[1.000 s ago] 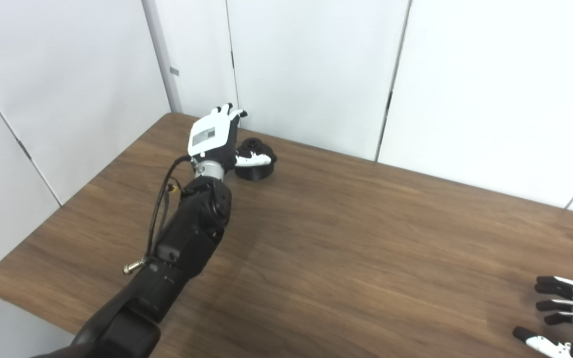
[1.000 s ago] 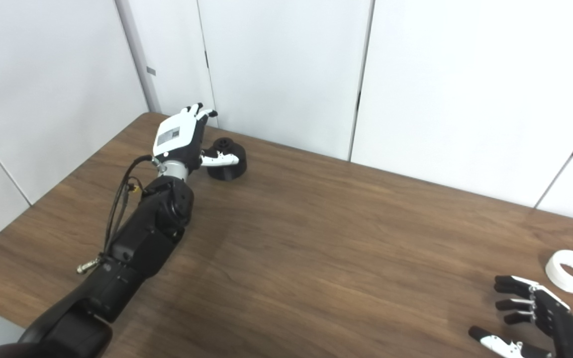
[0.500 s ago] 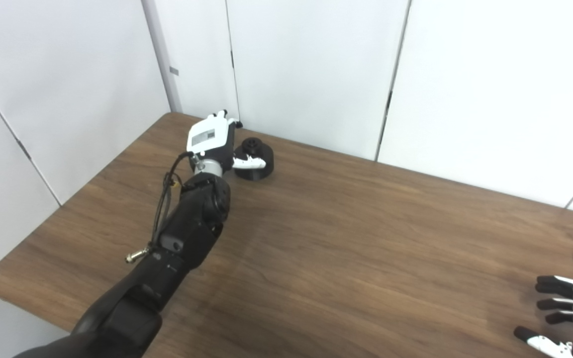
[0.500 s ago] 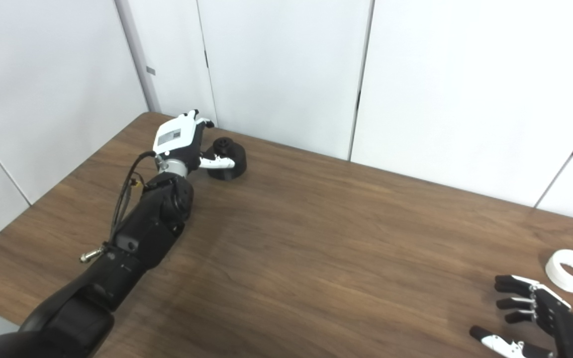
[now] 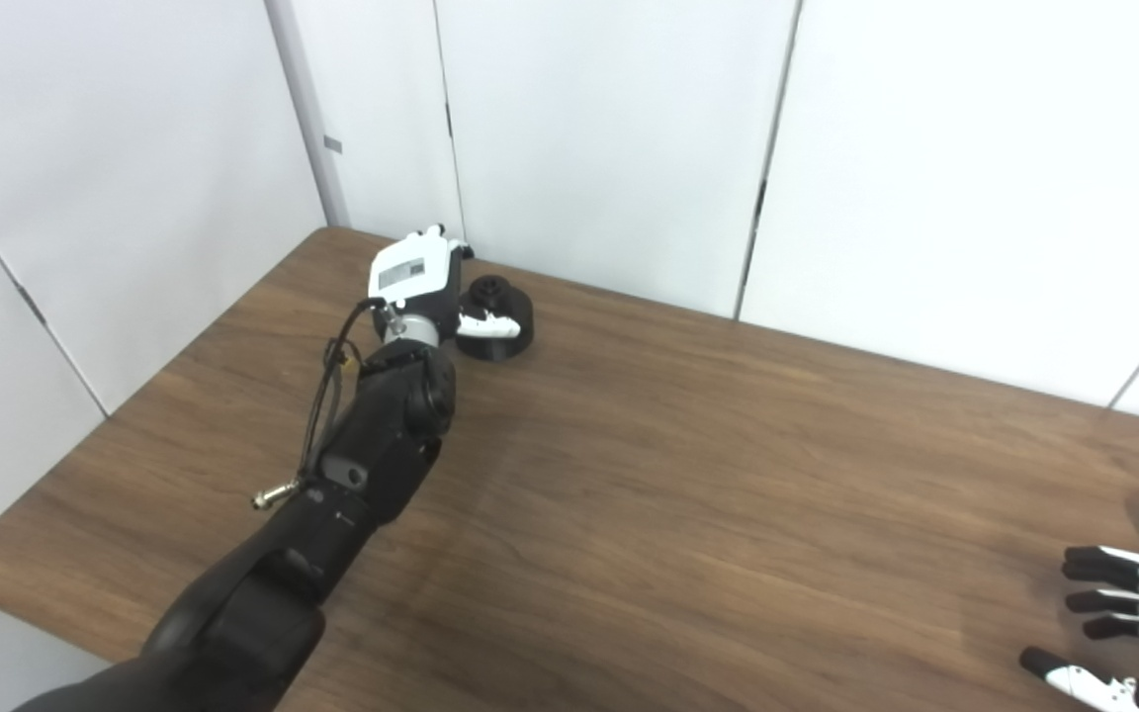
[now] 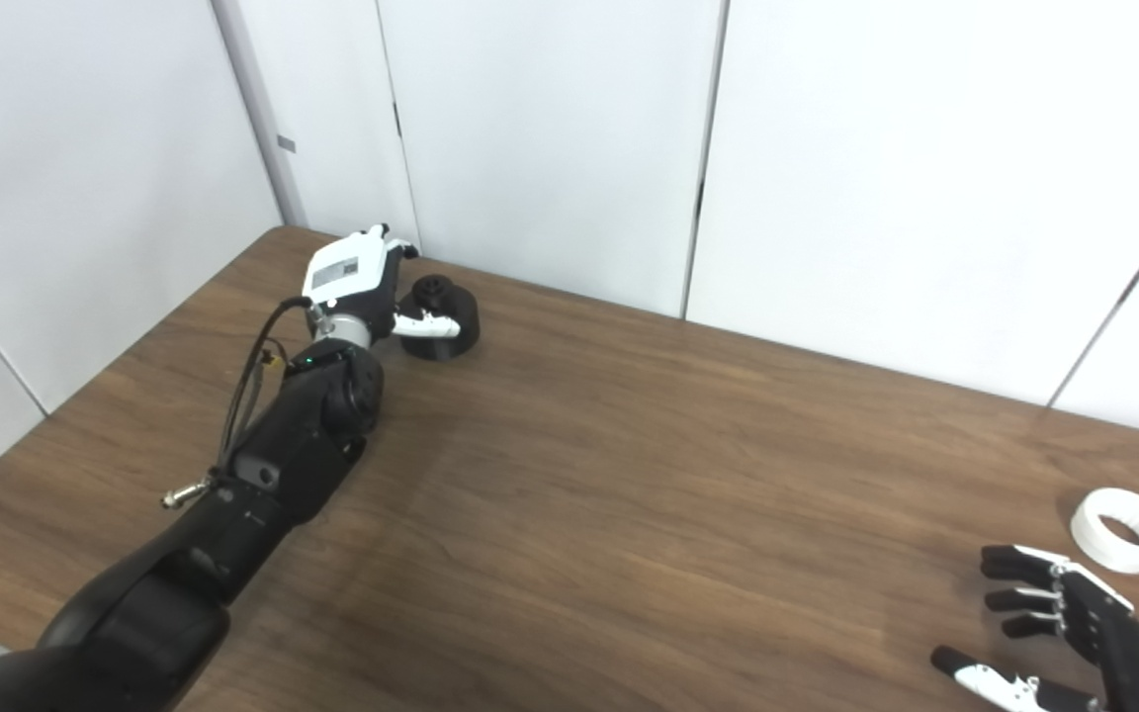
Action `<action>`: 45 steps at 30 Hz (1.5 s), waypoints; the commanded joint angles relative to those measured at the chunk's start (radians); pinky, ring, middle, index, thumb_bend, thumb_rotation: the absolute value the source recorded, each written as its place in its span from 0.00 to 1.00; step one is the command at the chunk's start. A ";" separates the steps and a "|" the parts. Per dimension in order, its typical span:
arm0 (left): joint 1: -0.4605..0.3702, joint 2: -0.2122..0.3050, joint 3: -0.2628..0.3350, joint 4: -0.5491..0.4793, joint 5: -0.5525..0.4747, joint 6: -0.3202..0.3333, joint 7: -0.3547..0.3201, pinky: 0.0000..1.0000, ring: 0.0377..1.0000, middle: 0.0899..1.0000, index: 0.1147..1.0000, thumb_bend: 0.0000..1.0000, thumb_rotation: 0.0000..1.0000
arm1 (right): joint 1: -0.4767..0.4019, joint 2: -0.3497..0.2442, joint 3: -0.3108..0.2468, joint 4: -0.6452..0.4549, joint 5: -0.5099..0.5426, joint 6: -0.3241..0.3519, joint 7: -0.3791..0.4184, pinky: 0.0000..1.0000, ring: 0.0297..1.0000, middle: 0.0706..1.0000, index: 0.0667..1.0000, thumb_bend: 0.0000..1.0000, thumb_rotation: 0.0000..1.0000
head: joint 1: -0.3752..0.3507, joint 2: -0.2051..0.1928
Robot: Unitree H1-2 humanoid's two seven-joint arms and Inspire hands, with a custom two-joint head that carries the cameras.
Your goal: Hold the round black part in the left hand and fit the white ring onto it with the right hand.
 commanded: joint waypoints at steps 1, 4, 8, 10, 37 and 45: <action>-0.069 0.020 0.009 -0.008 0.018 0.005 0.011 0.92 1.00 1.00 0.82 1.00 0.48 | -0.017 -0.018 -0.013 -0.042 0.002 -0.005 -0.003 0.53 0.60 0.66 0.66 0.68 0.00 | 0.001 0.000; -0.075 0.006 0.025 0.012 0.016 0.006 0.009 0.92 1.00 1.00 0.81 1.00 0.46 | -0.017 -0.021 -0.015 -0.032 0.005 -0.015 -0.005 0.53 0.60 0.66 0.65 0.69 0.00 | 0.001 0.000; -0.080 0.003 0.016 0.046 0.003 0.004 0.032 0.89 1.00 1.00 0.81 1.00 0.45 | -0.009 -0.023 -0.020 -0.044 0.007 -0.006 -0.004 0.53 0.59 0.66 0.66 0.69 0.00 | -0.009 0.003; -0.083 0.005 0.008 0.059 0.001 0.002 0.036 0.89 1.00 1.00 0.81 1.00 0.46 | -0.005 -0.022 -0.022 -0.052 0.007 0.001 -0.003 0.53 0.59 0.66 0.66 0.69 0.00 | -0.009 0.003; -0.089 -0.002 -0.033 0.184 -0.079 -0.025 0.100 0.95 1.00 1.00 0.79 1.00 0.43 | 0.010 -0.029 -0.034 -0.060 0.016 -0.006 0.000 0.51 0.57 0.65 0.65 0.68 0.00 | -0.013 0.010; -0.094 -0.041 0.032 0.276 -0.202 -0.154 0.203 0.98 1.00 0.95 0.72 0.99 0.34 | 0.013 -0.028 -0.038 -0.070 0.010 0.008 0.000 0.50 0.56 0.64 0.65 0.69 0.01 | -0.015 0.017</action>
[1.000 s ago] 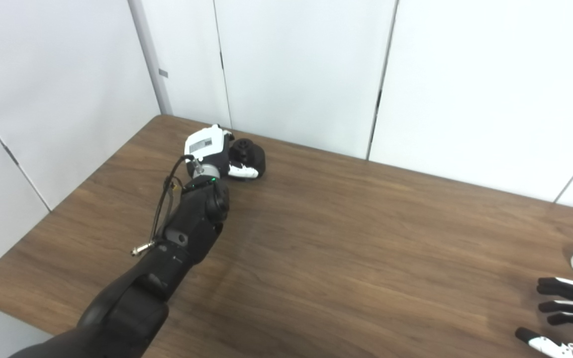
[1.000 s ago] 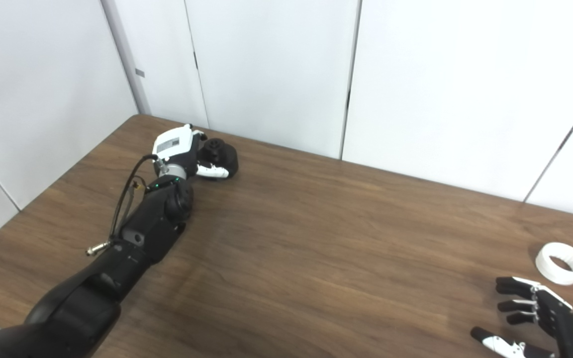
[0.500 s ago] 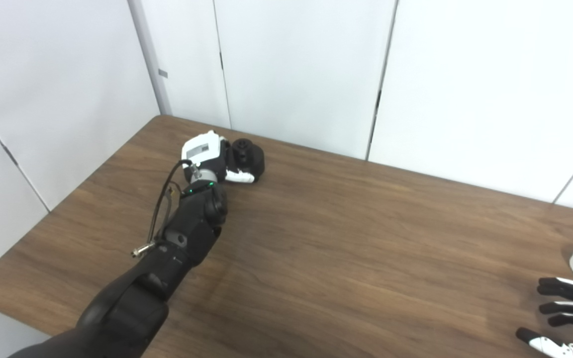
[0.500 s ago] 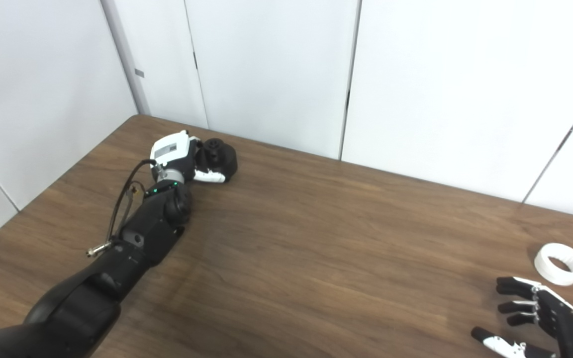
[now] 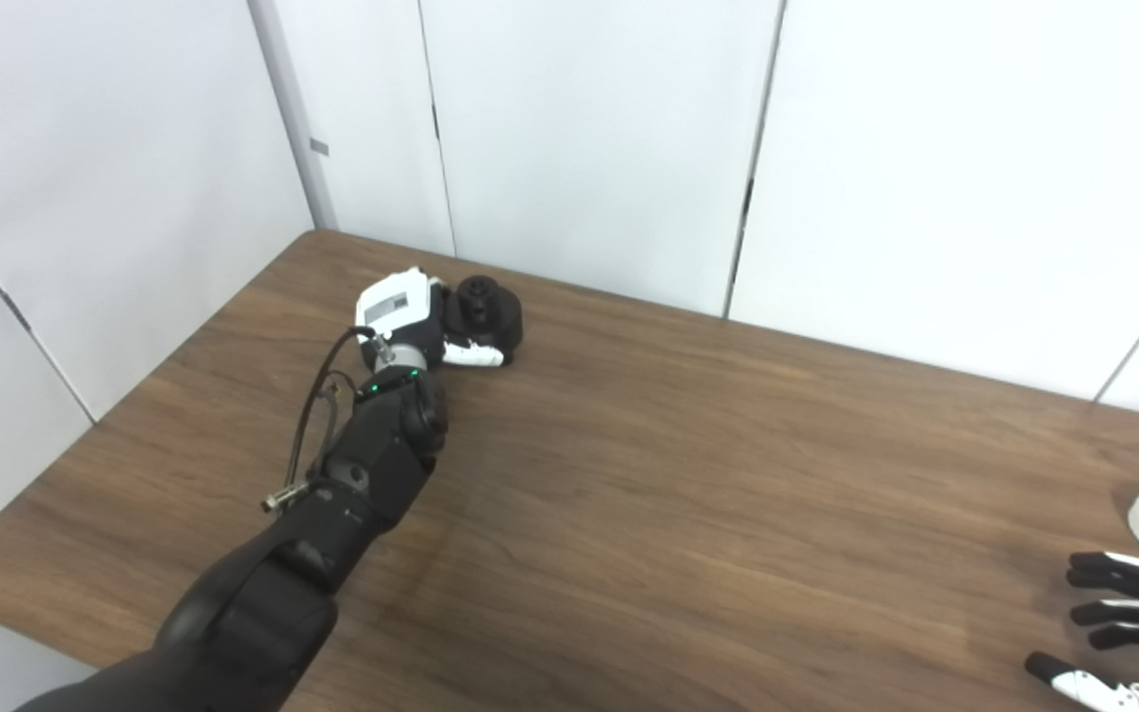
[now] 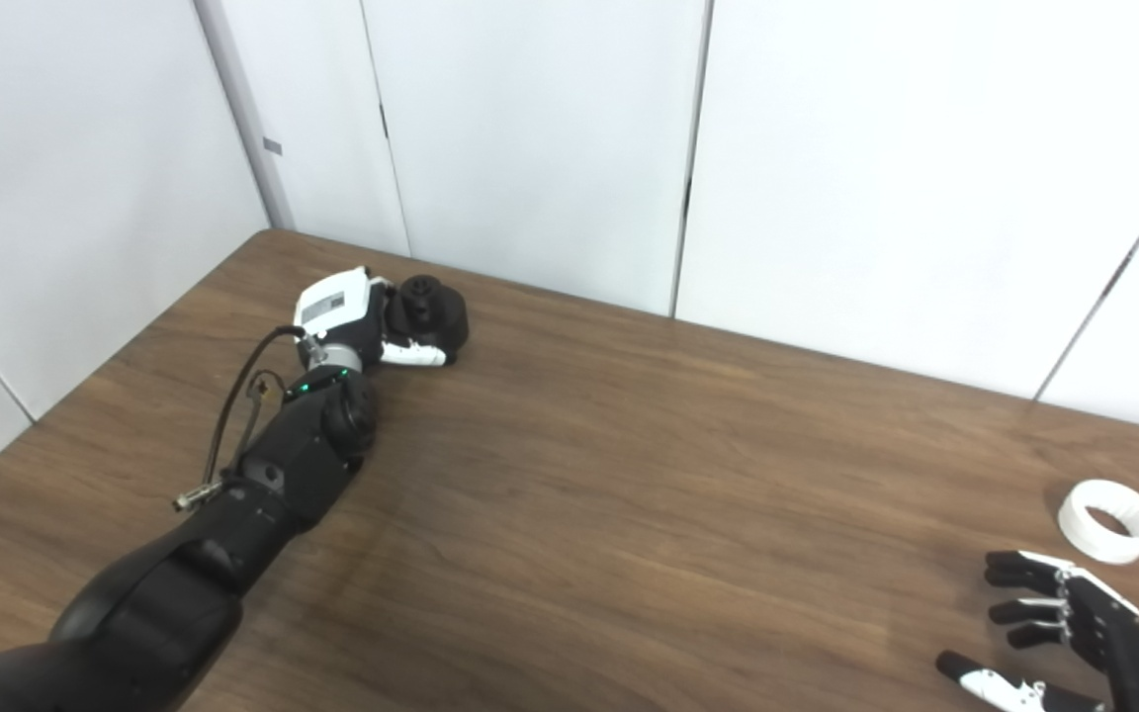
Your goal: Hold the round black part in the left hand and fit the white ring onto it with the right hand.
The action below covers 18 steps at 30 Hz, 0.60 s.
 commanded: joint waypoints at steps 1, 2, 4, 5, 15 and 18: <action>-0.041 -0.006 0.026 0.004 -0.044 -0.058 0.046 0.99 0.99 0.94 0.68 0.97 0.31 | -0.014 -0.022 -0.015 -0.044 0.006 -0.007 -0.003 0.50 0.56 0.64 0.65 0.69 0.01 | 0.000 0.001; -0.038 -0.014 0.041 0.007 -0.065 -0.080 0.060 0.95 0.97 0.93 0.66 0.96 0.29 | -0.013 -0.022 -0.016 -0.045 0.008 -0.008 -0.002 0.50 0.56 0.64 0.65 0.69 0.01 | -0.001 0.003; -0.035 -0.027 0.068 0.018 -0.101 -0.113 0.089 0.86 0.93 0.89 0.60 0.94 0.28 | -0.011 -0.022 -0.017 -0.044 0.009 -0.013 -0.003 0.49 0.56 0.64 0.65 0.68 0.00 | -0.001 0.003; -0.034 -0.032 0.078 0.023 -0.115 -0.125 0.102 0.83 0.91 0.87 0.57 0.92 0.27 | -0.011 -0.023 -0.018 -0.043 0.009 -0.016 -0.003 0.49 0.55 0.64 0.65 0.68 0.00 | -0.001 0.003; -0.027 -0.049 0.102 0.036 -0.169 -0.210 0.189 0.78 0.88 0.83 0.42 0.53 0.07 | -0.012 -0.026 -0.019 -0.049 0.011 -0.003 0.001 0.48 0.54 0.63 0.65 0.68 0.00 | 0.001 0.008; -0.025 -0.048 0.099 0.038 -0.178 -0.217 0.186 0.76 0.88 0.83 0.41 0.53 0.07 | -0.014 -0.026 -0.017 -0.053 0.005 0.007 0.001 0.49 0.54 0.63 0.65 0.68 0.01 | 0.001 0.008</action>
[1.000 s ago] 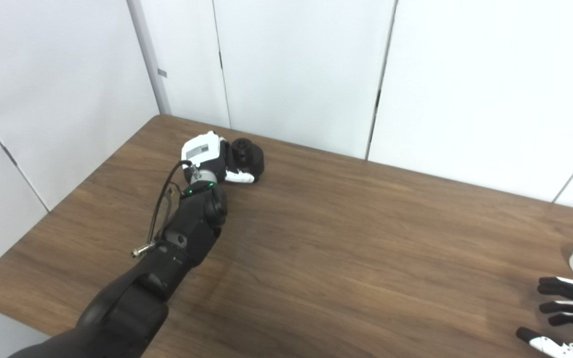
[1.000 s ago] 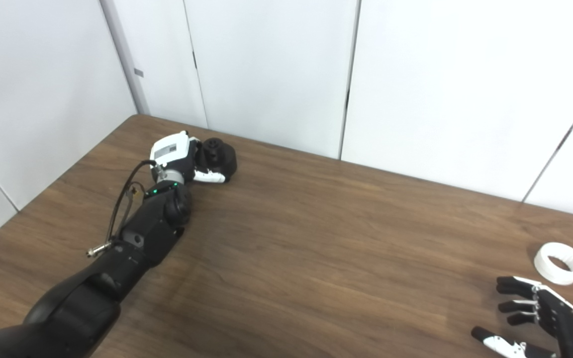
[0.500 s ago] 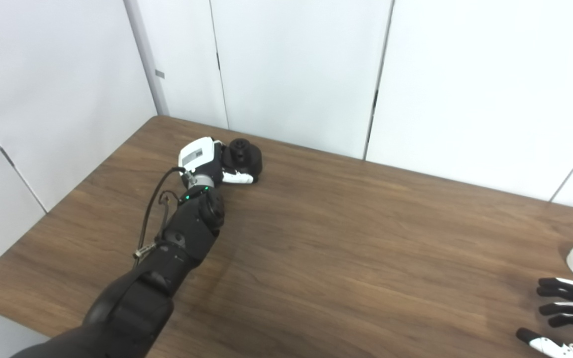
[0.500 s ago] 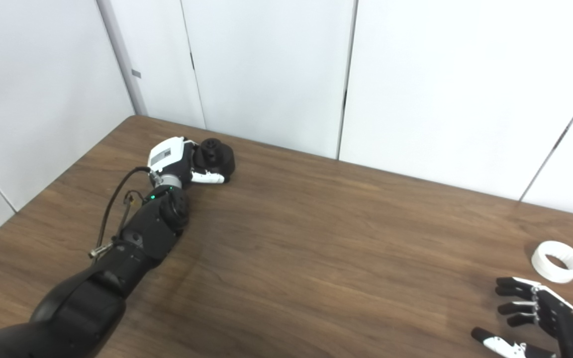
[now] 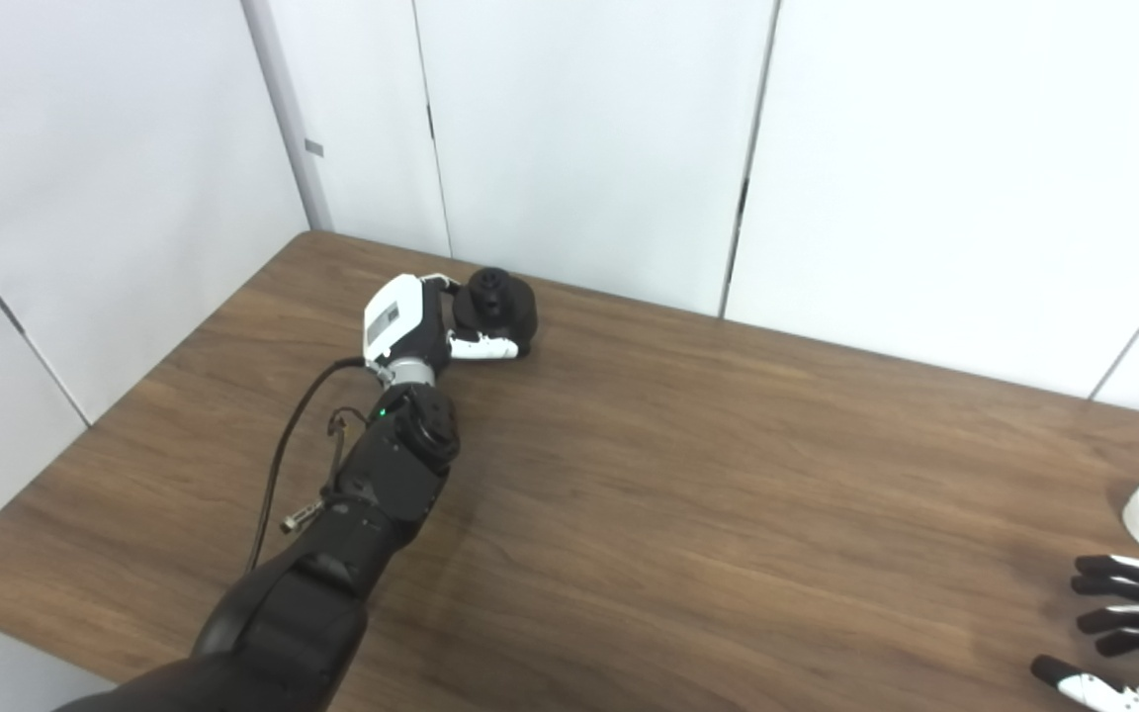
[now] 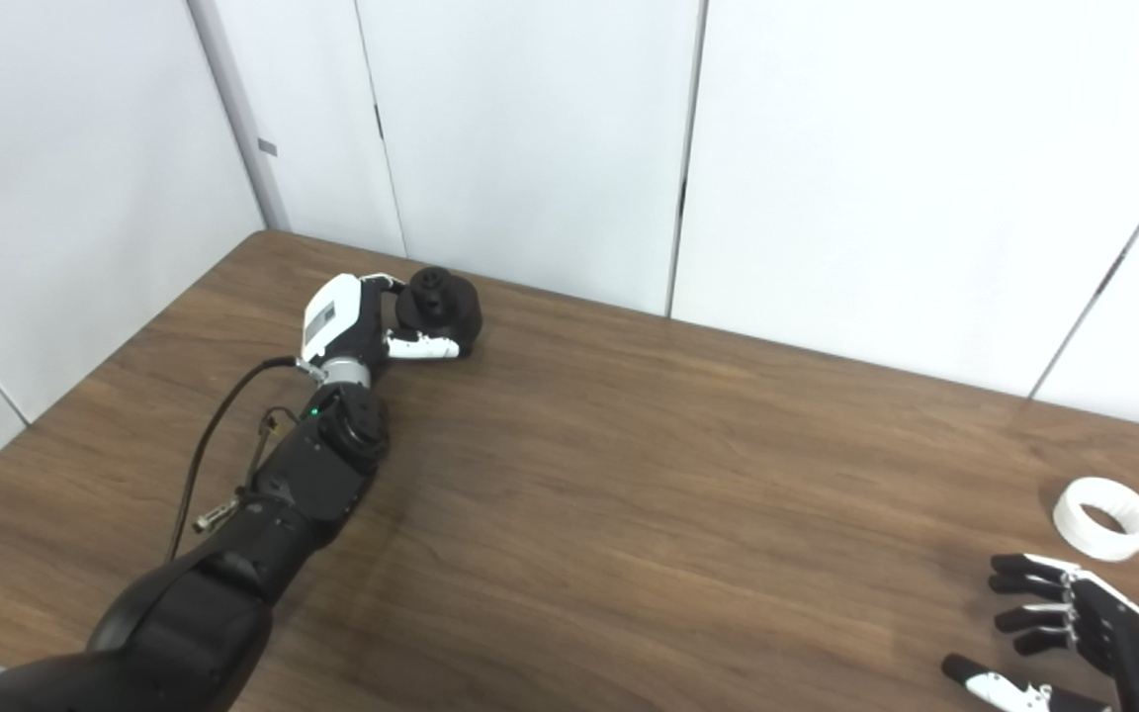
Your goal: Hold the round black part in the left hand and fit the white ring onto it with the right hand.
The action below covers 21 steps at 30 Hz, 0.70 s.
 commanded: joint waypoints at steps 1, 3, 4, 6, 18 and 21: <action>-0.029 0.012 0.003 -0.009 -0.010 -0.037 0.012 0.76 0.87 0.83 0.41 0.52 0.07 | -0.024 -0.017 -0.009 -0.042 0.002 -0.006 -0.003 0.49 0.54 0.63 0.65 0.68 0.01 | -0.001 0.000; -0.027 0.010 0.007 -0.009 -0.027 -0.046 0.005 0.77 0.88 0.82 0.41 0.53 0.07 | -0.025 -0.018 -0.009 -0.042 0.001 -0.008 -0.003 0.49 0.55 0.63 0.65 0.68 0.02 | -0.002 0.001; -0.025 0.009 0.007 -0.009 -0.035 -0.055 0.000 0.76 0.87 0.82 0.41 0.53 0.06 | -0.026 -0.018 -0.009 -0.042 0.001 -0.008 -0.004 0.49 0.55 0.64 0.65 0.68 0.01 | -0.002 0.001; -0.021 0.008 0.008 -0.008 -0.050 -0.071 -0.012 0.77 0.86 0.81 0.41 0.53 0.06 | -0.027 -0.018 -0.010 -0.041 0.001 -0.010 -0.004 0.49 0.55 0.64 0.65 0.68 0.01 | -0.002 0.001; 0.075 0.079 -0.123 -0.118 -0.068 -0.242 -0.298 0.80 0.91 0.86 0.42 0.52 0.07 | -0.034 -0.018 -0.011 -0.037 0.009 -0.013 -0.004 0.48 0.54 0.64 0.64 0.68 0.01 | 0.002 0.007; 0.093 0.094 -0.162 -0.165 -0.053 -0.239 -0.350 0.82 0.93 0.88 0.42 0.52 0.07 | -0.035 -0.019 -0.009 -0.035 0.009 -0.020 -0.004 0.48 0.54 0.64 0.65 0.68 0.02 | 0.002 0.007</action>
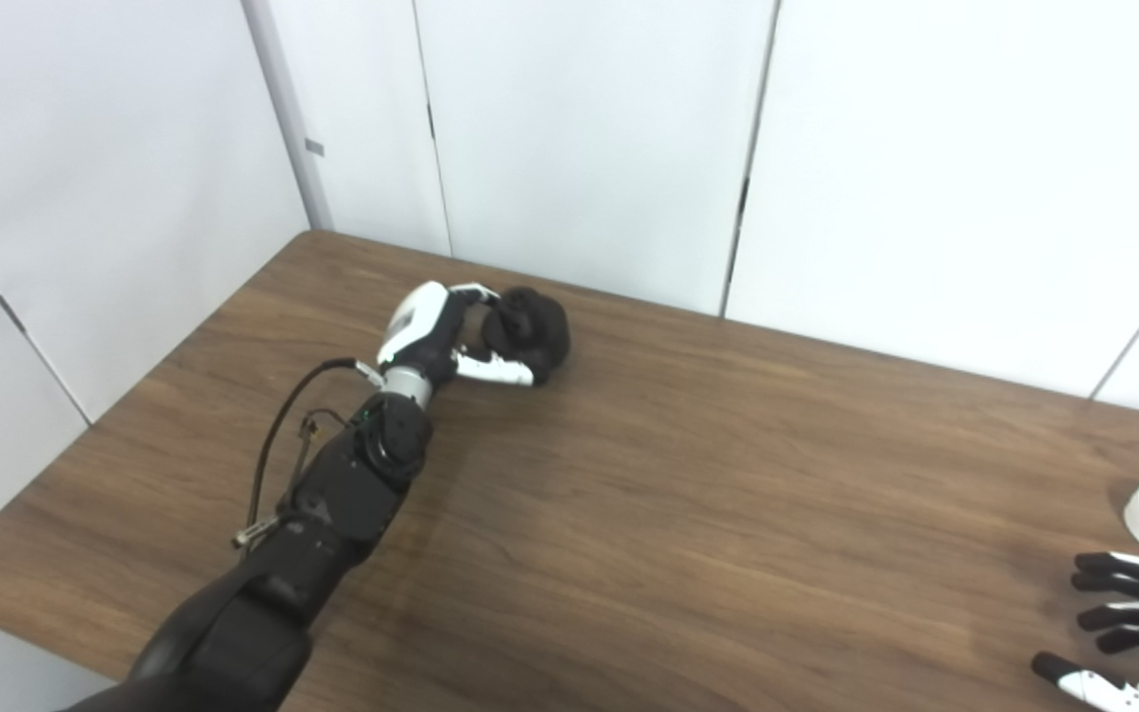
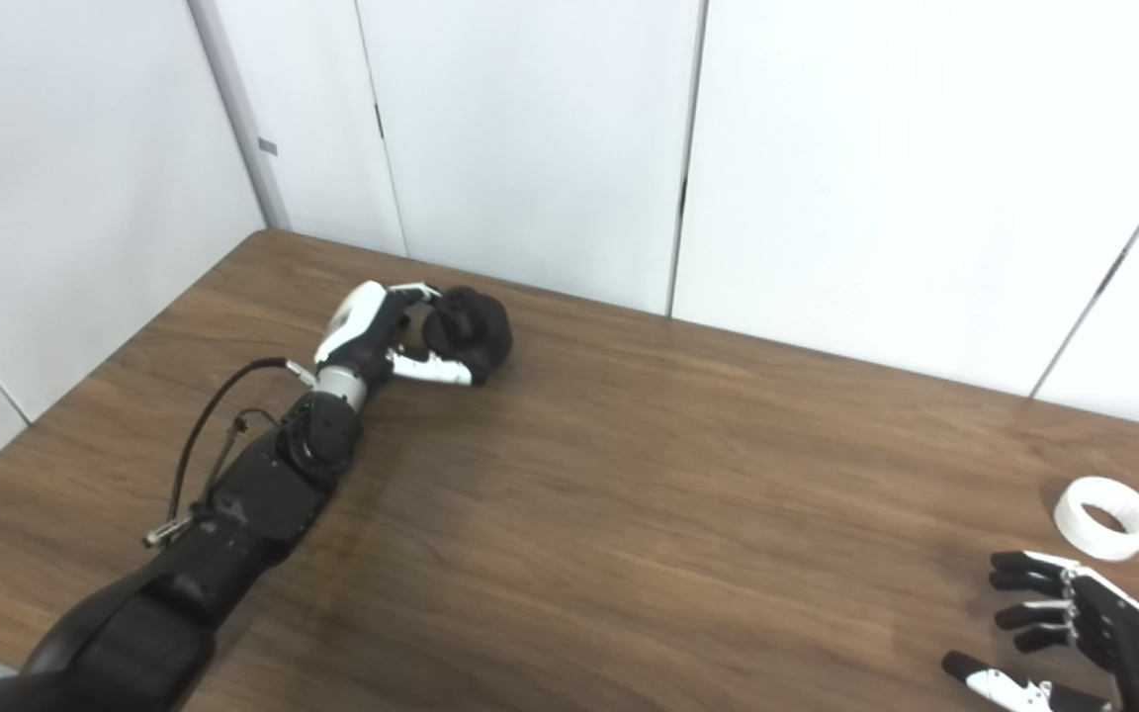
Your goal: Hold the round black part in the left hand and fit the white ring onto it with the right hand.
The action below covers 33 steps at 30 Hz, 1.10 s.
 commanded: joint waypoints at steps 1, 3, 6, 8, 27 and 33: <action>-0.004 -0.006 -0.032 -0.027 0.011 -0.012 -0.074 0.82 0.93 0.88 0.42 0.52 0.07 | -0.029 -0.015 -0.009 -0.033 0.008 -0.024 -0.005 0.48 0.54 0.64 0.65 0.68 0.02 | 0.000 0.001; 0.007 -0.002 -0.061 -0.056 0.031 -0.004 -0.107 0.83 0.94 0.88 0.42 0.52 0.07 | -0.030 -0.014 -0.009 -0.032 0.007 -0.025 -0.007 0.48 0.54 0.64 0.64 0.68 0.02 | 0.001 0.003; 0.020 -0.004 -0.100 -0.078 0.052 -0.020 -0.140 0.89 0.96 0.89 0.42 0.52 0.07 | -0.032 -0.012 -0.008 -0.033 0.001 -0.024 -0.010 0.48 0.54 0.63 0.64 0.68 0.02 | -0.002 0.005; 0.030 -0.009 -0.116 -0.093 0.062 -0.026 -0.151 0.89 0.96 0.89 0.42 0.52 0.07 | -0.031 -0.010 -0.008 -0.035 0.003 -0.023 -0.010 0.48 0.54 0.63 0.64 0.68 0.02 | -0.006 0.007; 0.124 -0.054 -0.281 -0.272 0.135 -0.074 -0.252 1.00 1.00 0.94 0.42 0.52 0.07 | -0.031 0.004 0.003 -0.060 -0.015 0.002 -0.016 0.47 0.54 0.63 0.64 0.68 0.03 | -0.058 0.025; 0.144 -0.068 -0.335 -0.348 0.144 -0.074 -0.294 1.00 1.00 0.95 0.42 0.52 0.07 | -0.034 0.003 0.003 -0.051 -0.017 -0.026 -0.021 0.46 0.53 0.63 0.64 0.68 0.04 | -0.066 0.028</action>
